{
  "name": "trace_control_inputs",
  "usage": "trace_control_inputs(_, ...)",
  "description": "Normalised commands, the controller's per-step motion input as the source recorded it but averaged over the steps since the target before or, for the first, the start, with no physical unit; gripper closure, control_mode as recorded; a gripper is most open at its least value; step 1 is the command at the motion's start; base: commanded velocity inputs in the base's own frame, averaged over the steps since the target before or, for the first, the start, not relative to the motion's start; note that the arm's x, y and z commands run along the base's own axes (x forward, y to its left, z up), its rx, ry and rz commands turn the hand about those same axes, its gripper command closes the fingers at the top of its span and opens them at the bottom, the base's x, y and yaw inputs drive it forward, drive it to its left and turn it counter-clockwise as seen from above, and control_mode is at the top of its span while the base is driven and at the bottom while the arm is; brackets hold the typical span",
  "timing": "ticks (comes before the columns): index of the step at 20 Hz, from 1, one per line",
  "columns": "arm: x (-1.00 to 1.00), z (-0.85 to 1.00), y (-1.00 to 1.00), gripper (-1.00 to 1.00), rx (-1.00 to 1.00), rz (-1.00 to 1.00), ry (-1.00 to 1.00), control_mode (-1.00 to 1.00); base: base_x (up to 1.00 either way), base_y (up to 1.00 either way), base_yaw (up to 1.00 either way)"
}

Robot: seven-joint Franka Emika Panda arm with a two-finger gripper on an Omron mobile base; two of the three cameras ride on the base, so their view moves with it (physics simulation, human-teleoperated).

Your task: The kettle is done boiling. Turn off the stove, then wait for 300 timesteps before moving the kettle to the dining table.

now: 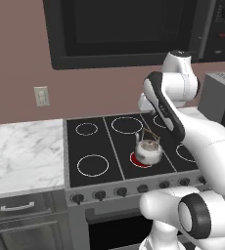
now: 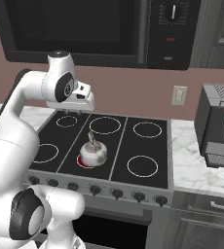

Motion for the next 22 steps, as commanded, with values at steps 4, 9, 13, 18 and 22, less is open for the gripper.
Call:
trace_control_inputs(4,0.00,0.00,0.00,-1.00,0.00,0.00,0.00,1.00,0.00,0.00,0.00)
trace_control_inputs(9,0.00,0.00,0.00,-1.00,0.00,0.00,0.00,1.00,0.00,-0.22,0.00)
trace_control_inputs(13,0.00,0.00,0.00,-1.00,0.00,0.00,0.00,1.00,0.01,-0.36,0.00)
trace_control_inputs(18,0.00,0.00,0.00,-1.00,0.00,0.00,0.00,1.00,0.02,-0.15,-0.05)
trace_control_inputs(22,0.00,0.00,0.00,-1.00,0.00,0.00,0.00,1.00,0.03,-0.24,-0.04)
